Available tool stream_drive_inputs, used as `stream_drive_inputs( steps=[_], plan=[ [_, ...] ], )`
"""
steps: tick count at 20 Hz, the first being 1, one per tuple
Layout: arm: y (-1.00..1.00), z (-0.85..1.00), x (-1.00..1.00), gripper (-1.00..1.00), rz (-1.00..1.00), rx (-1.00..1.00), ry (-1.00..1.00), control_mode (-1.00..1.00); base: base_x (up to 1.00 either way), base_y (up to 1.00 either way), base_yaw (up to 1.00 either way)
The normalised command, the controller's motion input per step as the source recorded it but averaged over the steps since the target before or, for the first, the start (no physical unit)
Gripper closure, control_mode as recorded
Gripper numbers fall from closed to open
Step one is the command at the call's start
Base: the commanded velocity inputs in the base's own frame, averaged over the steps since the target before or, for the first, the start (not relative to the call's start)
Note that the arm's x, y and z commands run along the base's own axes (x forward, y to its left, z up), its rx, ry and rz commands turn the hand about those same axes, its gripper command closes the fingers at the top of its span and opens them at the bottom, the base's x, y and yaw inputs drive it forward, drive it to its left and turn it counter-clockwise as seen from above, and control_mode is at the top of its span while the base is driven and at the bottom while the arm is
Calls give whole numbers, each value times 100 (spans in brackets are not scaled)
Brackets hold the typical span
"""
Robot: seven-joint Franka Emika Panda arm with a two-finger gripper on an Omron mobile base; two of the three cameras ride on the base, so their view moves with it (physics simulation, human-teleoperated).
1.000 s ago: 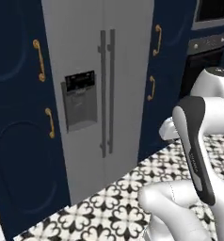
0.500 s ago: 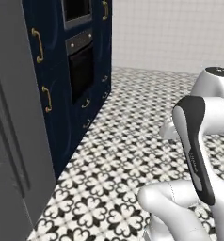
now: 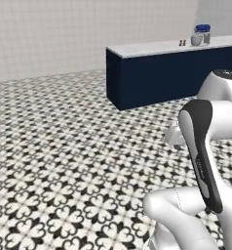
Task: Navigate to the coffee machine.
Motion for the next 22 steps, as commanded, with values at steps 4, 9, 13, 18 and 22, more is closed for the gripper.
stream_drive_inputs(
  steps=[4, 9, 13, 18, 22],
  plan=[
    [0, 0, 0, -100, 0, 0, 0, 100, -4, 0, -100],
    [0, 0, 0, -100, 0, 0, 0, 100, 0, 6, -97],
    [0, 0, 0, -100, 0, 0, 0, 100, 28, 37, -83],
    [0, 0, 0, -100, 0, 0, 0, 100, 63, 67, -70],
    [0, 0, 0, -100, 0, 0, 0, 100, 78, 75, -62]
  ],
)
